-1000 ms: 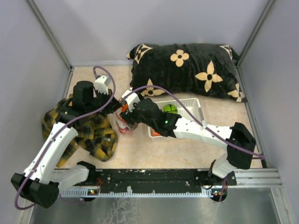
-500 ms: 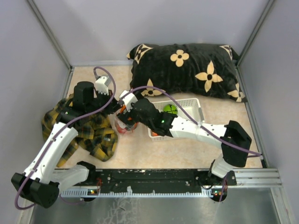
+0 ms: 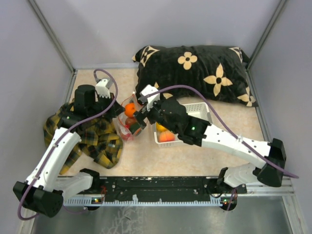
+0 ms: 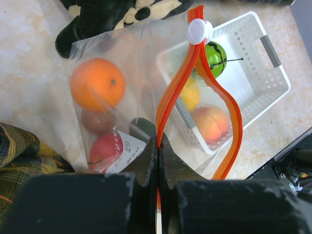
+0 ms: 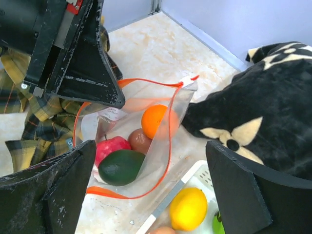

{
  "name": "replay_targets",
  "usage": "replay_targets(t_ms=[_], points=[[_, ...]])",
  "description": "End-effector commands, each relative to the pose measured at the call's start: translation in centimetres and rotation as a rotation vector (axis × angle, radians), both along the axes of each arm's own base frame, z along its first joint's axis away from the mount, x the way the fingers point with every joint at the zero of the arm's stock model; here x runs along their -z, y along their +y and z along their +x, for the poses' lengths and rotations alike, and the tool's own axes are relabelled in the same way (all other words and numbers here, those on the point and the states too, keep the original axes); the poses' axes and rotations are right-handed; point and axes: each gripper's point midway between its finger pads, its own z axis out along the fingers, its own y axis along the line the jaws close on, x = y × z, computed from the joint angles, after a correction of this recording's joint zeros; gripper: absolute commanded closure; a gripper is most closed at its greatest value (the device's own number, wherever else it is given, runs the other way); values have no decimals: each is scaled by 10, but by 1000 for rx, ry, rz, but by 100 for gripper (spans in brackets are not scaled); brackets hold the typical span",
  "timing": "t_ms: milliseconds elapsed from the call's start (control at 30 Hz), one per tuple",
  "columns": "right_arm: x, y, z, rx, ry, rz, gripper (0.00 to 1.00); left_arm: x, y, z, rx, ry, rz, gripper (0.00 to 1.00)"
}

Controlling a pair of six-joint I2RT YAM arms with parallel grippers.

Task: Place the food in the zip-top bag and seal the zipper
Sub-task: Pick up the fake fruit from the bin.

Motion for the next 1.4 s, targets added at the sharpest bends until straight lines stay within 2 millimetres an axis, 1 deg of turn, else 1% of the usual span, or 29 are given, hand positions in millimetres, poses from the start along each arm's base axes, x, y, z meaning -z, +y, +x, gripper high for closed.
replay_targets(t_ms=[0, 67, 233, 467, 600, 700, 800, 933, 1067, 1233, 1367], points=[[0, -25, 1, 101, 35, 28, 7, -5, -2, 3, 7, -19, -24, 100], [10, -41, 8, 181, 51, 2, 8, -5, -1, 3, 3, -21, -24, 100], [40, -74, 21, 282, 162, -19, 9, -5, 0, 3, -2, -25, -23, 100], [92, -113, 30, 389, 295, -63, 9, -5, 1, 4, -5, -27, -22, 100], [120, -142, 40, 486, 340, -98, 9, -4, 1, 4, -4, -24, -22, 100], [132, -157, 50, 515, 388, -61, 9, -4, 1, 3, -3, -23, -23, 100], [140, -168, 66, 550, 412, 0, 9, -4, 1, 3, -1, -25, -25, 100], [153, -169, 83, 563, 448, 26, 7, -4, 1, 4, -2, -23, -24, 100], [164, -162, 96, 559, 470, 34, 6, -3, 1, 4, -2, -24, -22, 100], [179, -160, 117, 583, 492, 61, 6, -3, 1, 4, 0, -22, -21, 100], [189, -158, 128, 595, 499, 53, 6, -1, 1, 5, 3, -16, -20, 100]])
